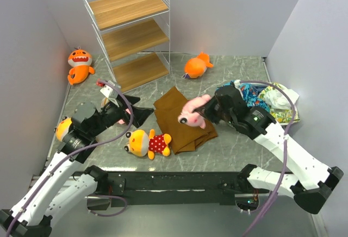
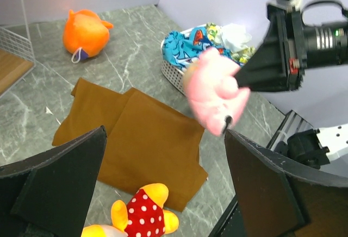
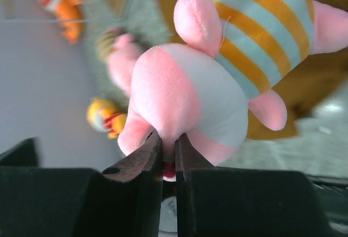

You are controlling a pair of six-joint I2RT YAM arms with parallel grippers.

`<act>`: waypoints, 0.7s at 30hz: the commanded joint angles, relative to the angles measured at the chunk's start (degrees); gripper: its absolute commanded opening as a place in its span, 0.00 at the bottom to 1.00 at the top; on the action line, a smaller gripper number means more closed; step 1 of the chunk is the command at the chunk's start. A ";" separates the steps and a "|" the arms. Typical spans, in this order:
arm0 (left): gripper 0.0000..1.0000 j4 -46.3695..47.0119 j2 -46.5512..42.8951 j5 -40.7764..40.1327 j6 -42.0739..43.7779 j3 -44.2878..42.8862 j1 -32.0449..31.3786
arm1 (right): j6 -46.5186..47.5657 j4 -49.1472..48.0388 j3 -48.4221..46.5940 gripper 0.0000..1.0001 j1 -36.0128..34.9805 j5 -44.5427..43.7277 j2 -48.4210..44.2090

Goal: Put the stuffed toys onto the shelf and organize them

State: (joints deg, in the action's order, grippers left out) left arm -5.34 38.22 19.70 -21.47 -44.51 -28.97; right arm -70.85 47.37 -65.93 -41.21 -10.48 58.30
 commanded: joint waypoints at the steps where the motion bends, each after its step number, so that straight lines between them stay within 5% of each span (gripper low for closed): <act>1: 0.96 2.00 1.16 3.14 1.17 -2.86 -0.21 | 0.71 -20.11 -1.04 0.01 0.25 6.43 1.90; 21: 0.97 10.88 15.91 9.12 -1.91 -6.90 -0.21 | -8.87 -43.76 2.91 0.06 0.17 19.88 9.28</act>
State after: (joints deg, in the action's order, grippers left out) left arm 1.54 52.07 27.03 -23.40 -48.25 -28.97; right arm -77.56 12.47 -64.16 -41.21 5.04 67.02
